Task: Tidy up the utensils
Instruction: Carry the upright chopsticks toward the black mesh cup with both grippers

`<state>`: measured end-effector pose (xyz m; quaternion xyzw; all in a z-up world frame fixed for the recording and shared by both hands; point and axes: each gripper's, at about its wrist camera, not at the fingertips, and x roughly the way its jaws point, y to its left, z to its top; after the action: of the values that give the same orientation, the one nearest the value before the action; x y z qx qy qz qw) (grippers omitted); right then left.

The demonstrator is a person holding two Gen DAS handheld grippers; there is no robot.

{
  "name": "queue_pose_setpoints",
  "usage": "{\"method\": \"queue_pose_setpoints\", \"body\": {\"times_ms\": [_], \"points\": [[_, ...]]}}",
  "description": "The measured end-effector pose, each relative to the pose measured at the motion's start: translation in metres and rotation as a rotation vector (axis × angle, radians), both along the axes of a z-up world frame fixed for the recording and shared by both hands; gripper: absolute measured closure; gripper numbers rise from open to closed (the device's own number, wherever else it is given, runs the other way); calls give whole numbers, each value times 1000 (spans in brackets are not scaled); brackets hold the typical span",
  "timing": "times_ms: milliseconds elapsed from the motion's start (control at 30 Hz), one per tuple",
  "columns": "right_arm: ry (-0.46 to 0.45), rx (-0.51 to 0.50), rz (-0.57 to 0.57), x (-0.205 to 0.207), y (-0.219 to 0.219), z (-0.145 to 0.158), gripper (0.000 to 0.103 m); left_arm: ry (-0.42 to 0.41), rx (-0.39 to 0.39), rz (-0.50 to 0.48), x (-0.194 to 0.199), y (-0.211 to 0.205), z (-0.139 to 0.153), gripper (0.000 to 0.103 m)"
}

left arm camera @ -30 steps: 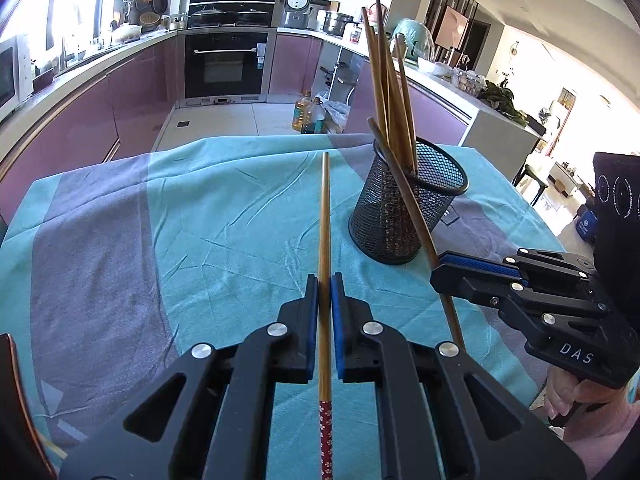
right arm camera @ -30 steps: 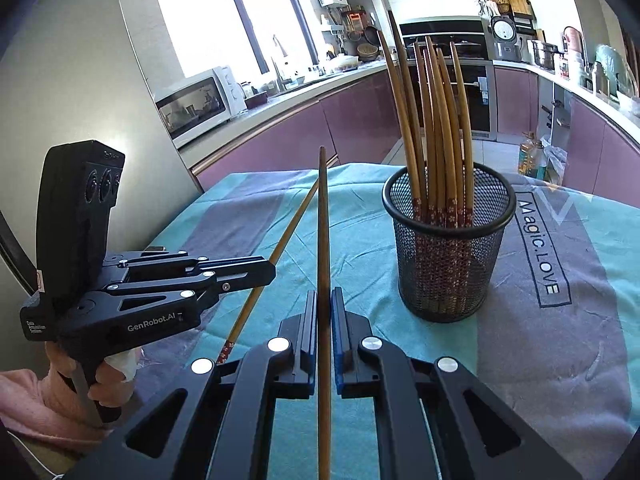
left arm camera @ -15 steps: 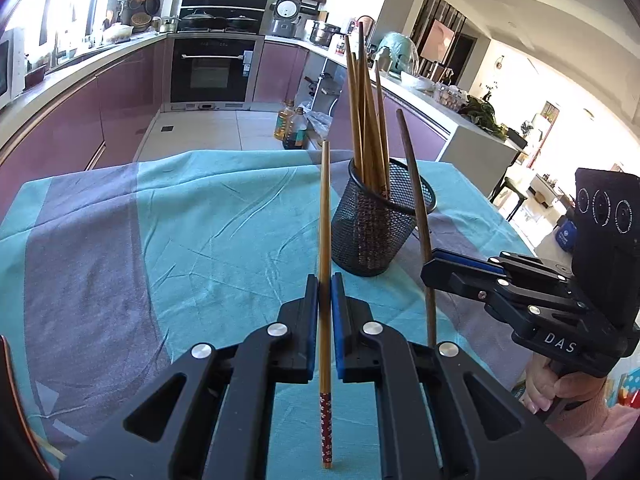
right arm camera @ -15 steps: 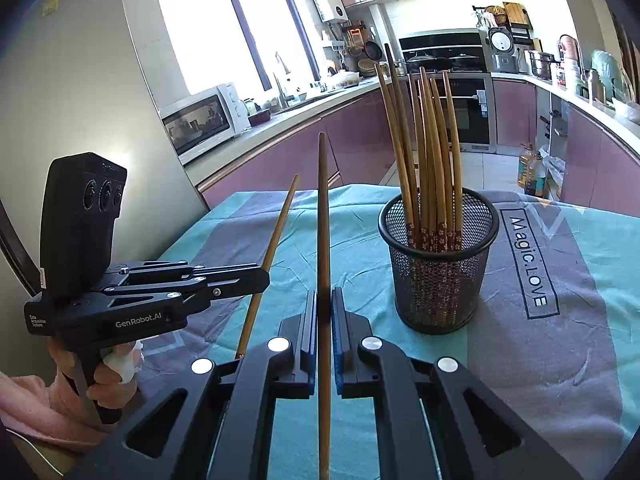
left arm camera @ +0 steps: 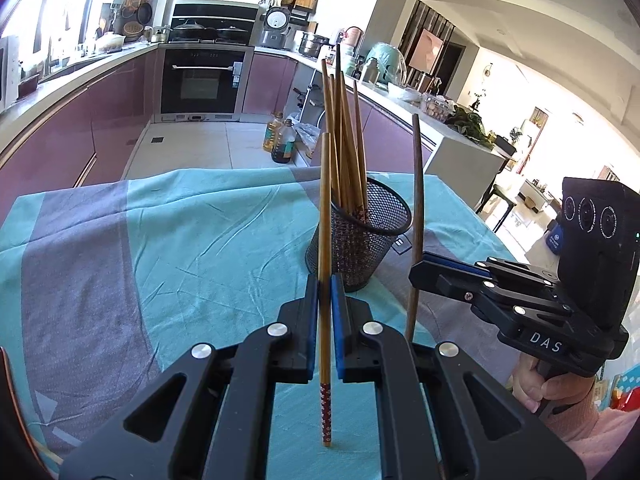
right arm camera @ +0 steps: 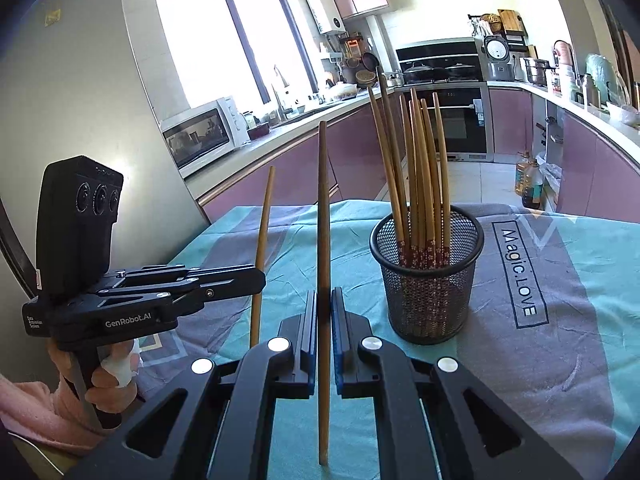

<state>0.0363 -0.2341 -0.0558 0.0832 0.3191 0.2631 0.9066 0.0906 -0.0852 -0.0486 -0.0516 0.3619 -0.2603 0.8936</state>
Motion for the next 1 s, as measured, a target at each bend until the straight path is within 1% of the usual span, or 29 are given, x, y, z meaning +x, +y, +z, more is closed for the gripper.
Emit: {"method": "queue_pose_setpoints", "body": {"times_ms": [700,1000], "points": [[-42,1,-18,-2,-9,14,97,-22,-6,-8,-2,-1,9,96],[-55,0,-25,0,-11,19,97,-32,-24,-4,-1,5,16,96]]}}
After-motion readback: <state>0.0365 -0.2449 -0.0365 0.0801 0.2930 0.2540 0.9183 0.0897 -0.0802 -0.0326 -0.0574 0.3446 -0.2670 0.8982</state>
